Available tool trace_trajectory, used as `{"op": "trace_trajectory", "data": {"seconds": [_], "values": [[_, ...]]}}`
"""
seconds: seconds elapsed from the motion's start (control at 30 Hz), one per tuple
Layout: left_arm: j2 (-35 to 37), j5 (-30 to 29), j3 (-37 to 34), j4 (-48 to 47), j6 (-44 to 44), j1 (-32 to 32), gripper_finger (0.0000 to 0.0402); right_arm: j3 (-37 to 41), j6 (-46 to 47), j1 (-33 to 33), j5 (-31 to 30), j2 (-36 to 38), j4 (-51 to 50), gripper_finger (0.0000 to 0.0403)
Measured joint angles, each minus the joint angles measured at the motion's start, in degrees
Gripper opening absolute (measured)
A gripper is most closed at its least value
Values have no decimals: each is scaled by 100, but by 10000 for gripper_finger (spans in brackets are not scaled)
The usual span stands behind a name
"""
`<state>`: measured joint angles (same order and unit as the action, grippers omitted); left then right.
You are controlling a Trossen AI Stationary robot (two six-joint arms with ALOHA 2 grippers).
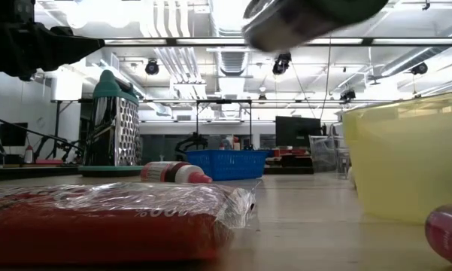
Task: Pick & Place Food Item
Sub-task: Put the big purple food coloring into the yellow bin
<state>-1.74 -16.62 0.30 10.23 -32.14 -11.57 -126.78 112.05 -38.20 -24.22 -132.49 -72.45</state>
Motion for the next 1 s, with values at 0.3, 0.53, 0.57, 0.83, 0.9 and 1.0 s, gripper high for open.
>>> {"op": "trace_trajectory", "data": {"seconds": [0.3,0.53,0.57,0.83,0.9,1.0], "values": [[0,0,-1,-1,0,-1,152,-523,837,-323,-424,11,-1284,116],[0,1,-1,1,-2,1,151,-520,1839,-556,-431,29,-1757,116],[0,1,-1,-1,-2,0,152,-518,1915,-590,-430,32,-1753,117],[0,2,0,0,0,1,152,-472,2127,-764,-405,147,-1757,113],[0,1,-1,1,-1,1,152,-419,1939,-771,-403,218,-1762,114],[-1,1,0,1,-1,0,152,-346,1598,-769,-403,344,-1759,116]]}}
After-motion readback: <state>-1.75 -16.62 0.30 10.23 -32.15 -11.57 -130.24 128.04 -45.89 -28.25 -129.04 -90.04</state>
